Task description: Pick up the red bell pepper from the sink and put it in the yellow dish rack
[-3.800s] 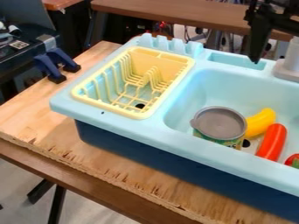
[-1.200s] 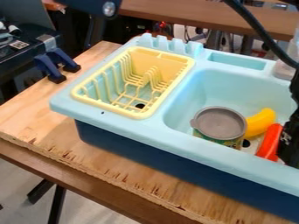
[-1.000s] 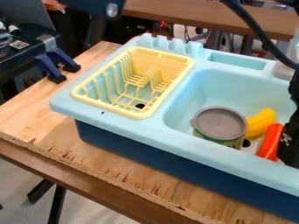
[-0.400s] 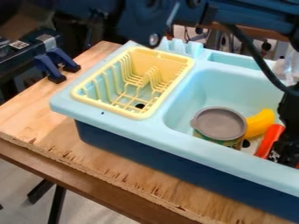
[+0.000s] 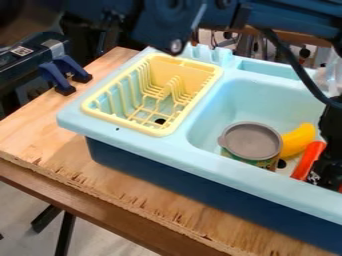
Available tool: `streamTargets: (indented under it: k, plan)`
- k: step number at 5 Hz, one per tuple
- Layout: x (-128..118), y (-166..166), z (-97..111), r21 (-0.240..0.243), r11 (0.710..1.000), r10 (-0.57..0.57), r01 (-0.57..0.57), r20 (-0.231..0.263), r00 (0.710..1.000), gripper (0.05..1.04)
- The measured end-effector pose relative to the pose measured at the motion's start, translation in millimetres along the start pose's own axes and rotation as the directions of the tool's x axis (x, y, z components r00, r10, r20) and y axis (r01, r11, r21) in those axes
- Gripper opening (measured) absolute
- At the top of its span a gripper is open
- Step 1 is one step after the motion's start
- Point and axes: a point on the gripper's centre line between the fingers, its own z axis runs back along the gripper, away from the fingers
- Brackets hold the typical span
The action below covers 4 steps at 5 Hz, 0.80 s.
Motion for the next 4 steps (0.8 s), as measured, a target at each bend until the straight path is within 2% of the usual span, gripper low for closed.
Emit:
streamTargets:
  k: [1, 2, 3, 4]
  plan:
    - [2, 0, 23, 0.011, 0.998, -0.069, 0.068, 0.082, 0.994, 0.902]
    - [8, 10, 52, -0.023, 0.967, -0.248, 0.255, 0.167, 0.954, 0.902]
    - [11, 28, 81, -0.077, 0.879, -0.439, 0.47, 0.252, 0.862, 0.902]
    - [27, 54, 84, -0.118, 0.724, -0.636, 0.679, 0.268, 0.724, 0.902]
